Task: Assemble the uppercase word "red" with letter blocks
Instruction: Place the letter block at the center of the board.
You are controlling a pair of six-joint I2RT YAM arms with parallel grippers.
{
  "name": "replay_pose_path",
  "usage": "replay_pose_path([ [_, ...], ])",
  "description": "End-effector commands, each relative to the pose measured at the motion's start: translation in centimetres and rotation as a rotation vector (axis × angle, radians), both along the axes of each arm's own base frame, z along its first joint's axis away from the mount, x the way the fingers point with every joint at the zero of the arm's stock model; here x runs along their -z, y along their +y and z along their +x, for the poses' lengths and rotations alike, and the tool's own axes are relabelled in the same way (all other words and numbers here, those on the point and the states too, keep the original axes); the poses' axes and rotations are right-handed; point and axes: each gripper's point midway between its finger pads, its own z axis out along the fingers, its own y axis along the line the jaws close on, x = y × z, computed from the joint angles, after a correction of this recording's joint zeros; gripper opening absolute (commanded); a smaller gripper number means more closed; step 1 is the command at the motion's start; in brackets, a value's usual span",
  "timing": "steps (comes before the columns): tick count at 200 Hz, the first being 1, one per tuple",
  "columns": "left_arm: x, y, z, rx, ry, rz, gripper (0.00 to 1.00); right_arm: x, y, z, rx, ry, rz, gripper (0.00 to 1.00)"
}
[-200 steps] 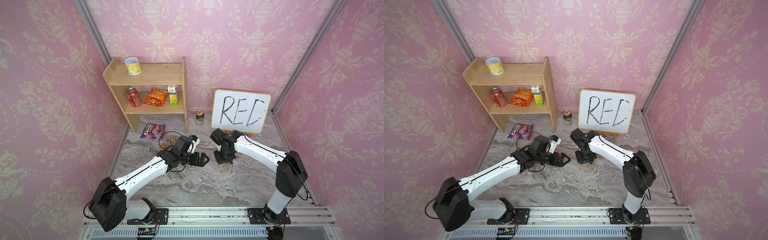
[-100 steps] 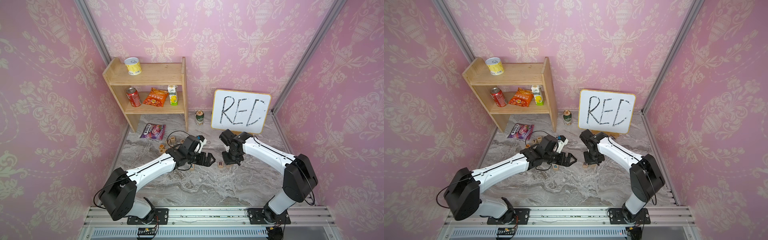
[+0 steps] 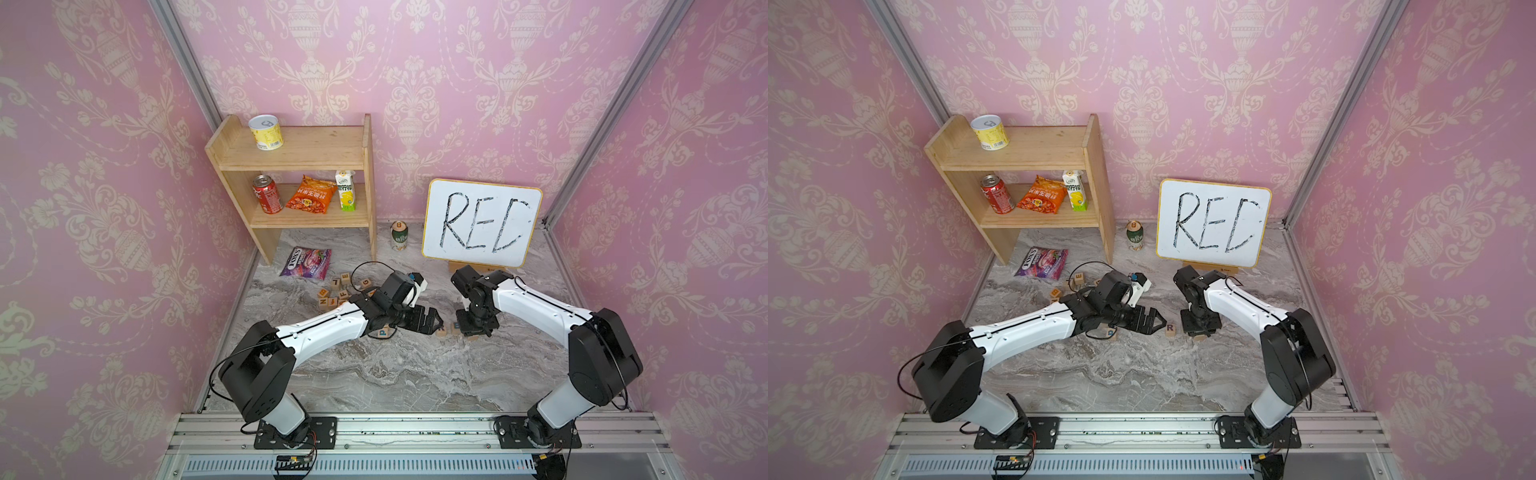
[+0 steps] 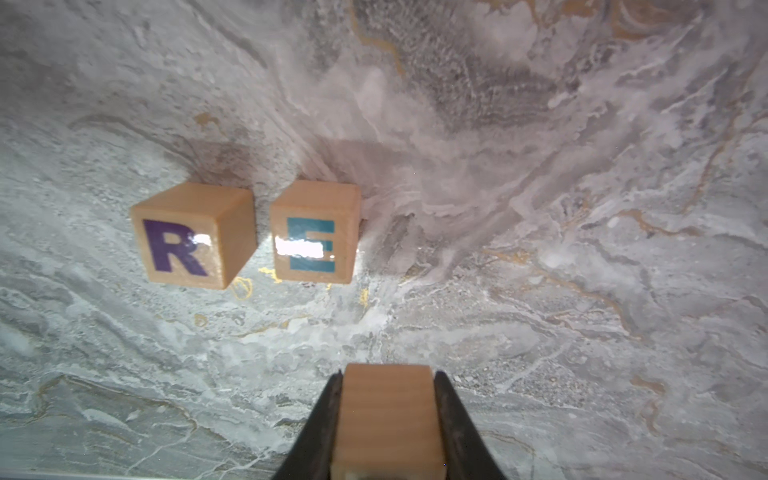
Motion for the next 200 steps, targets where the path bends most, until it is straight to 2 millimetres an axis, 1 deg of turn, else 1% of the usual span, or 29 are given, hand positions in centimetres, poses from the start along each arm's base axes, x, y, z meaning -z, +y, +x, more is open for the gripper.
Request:
replay_pose_path([
  [1, -0.7, -1.2, 0.0, 0.014, 0.007, -0.03, 0.99, 0.2, -1.0, 0.3, -0.008, -0.017, -0.024, 0.12],
  [26, -0.6, -1.5, 0.0, 0.023, 0.016, -0.031, 0.99, 0.8, -1.5, 0.5, 0.004, -0.008, -0.028, 0.12],
  [70, -0.6, -1.8, 0.2, 0.049, 0.016, -0.016, 0.99, 1.9, -2.3, 1.5, 0.024, 0.001, -0.035, 0.12],
  [104, -0.4, -1.9, 0.1, 0.064, 0.02, -0.002, 0.99, 2.8, -2.4, 2.1, 0.017, 0.022, -0.043, 0.12],
  [200, -0.1, -1.9, 0.0, 0.091, 0.029, 0.024, 0.99, 4.5, -2.4, 4.1, 0.028, 0.041, -0.039, 0.14],
])
